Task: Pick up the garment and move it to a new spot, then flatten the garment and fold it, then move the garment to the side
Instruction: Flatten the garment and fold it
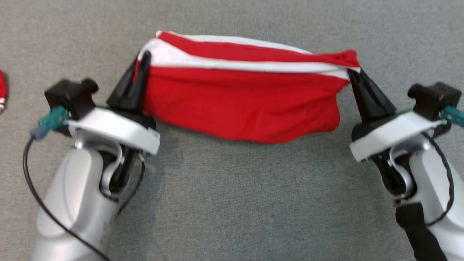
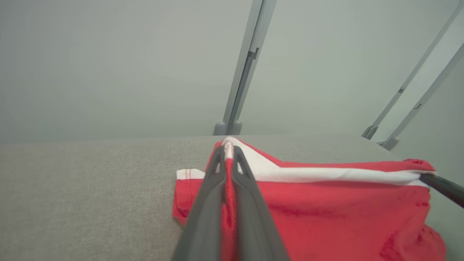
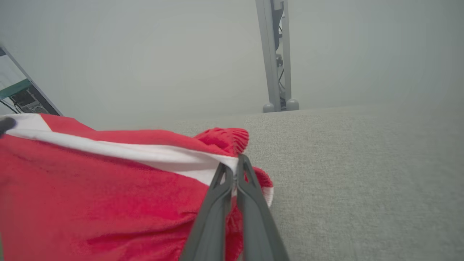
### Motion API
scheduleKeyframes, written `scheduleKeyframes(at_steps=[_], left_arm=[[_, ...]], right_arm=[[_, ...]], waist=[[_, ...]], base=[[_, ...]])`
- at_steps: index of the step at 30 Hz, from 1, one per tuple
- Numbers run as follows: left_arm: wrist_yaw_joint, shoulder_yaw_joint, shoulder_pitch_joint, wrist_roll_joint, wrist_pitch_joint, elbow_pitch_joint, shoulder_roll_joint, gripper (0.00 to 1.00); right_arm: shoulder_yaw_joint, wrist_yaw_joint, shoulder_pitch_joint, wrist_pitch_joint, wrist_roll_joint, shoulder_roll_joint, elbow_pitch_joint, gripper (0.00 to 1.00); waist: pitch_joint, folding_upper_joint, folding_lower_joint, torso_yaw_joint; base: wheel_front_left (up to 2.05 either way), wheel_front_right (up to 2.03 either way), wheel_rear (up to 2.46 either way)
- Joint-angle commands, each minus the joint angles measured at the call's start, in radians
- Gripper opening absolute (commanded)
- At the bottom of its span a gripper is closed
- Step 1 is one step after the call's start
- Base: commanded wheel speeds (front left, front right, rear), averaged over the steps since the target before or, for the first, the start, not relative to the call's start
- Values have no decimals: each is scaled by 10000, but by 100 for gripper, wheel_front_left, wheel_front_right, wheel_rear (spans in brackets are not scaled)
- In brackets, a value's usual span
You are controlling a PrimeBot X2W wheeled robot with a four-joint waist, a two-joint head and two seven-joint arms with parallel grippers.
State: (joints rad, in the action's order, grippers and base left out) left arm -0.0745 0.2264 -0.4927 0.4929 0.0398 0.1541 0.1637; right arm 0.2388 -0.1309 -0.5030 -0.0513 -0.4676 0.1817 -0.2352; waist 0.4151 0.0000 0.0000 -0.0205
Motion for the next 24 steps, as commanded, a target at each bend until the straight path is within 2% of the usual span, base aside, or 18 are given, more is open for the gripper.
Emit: scheduleKeyframes(at_steps=[1, 10, 14, 15, 16, 17, 18, 19, 24], left_arm=[[-72, -33, -413, 14, 31, 323, 27, 0], [-302, 44, -2657, 225, 373, 3796, -173, 0], [-391, 165, -3101, 321, 693, 4735, -326, 0], [-428, 219, -3157, 357, 742, 4956, -354, 15], [-456, 262, -3213, 381, 809, 5105, -372, 44], [-463, 294, -3280, 424, 898, 5245, -389, 100], [-487, 339, -3337, 443, 1099, 5314, -402, 100], [-495, 376, -3353, 473, 1263, 5385, -430, 100], [-447, 233, -2910, 300, 2043, 5276, -322, 100]], right_arm=[[69, 3, -333, -127, -22, 43, -253, 0], [806, 4, -2230, -790, -647, -61, -2712, 0], [1183, 4, -2605, -1099, -890, -34, -3430, 0], [1307, 4, -2662, -1131, -976, -32, -3587, 0], [1406, 4, -2695, -1224, -1049, -27, -3672, 6], [1506, 4, -2733, -1308, -1124, -17, -3763, 44], [1585, 4, -2728, -1397, -1171, 19, -3843, 96], [1659, 4, -2675, -1513, -1253, 43, -3869, 100], [1754, 3, -1977, -2018, -1291, 202, -3571, 100]], waist=[[369, 0, 0, -64], [1020, 0, 0, -185], [1044, 0, 0, -179], [1040, 0, 0, -165], [1031, 0, 0, -161], [1016, 0, 0, -163], [996, 0, 0, -161], [956, 0, 0, -150], [626, 0, 0, -153]], base=[[0, 0, 0], [0, 0, 0], [0, 0, 0], [0, 0, 0], [0, 0, 0], [0, 0, 0], [0, 0, 0], [0, 0, 0], [0, 0, 0]])
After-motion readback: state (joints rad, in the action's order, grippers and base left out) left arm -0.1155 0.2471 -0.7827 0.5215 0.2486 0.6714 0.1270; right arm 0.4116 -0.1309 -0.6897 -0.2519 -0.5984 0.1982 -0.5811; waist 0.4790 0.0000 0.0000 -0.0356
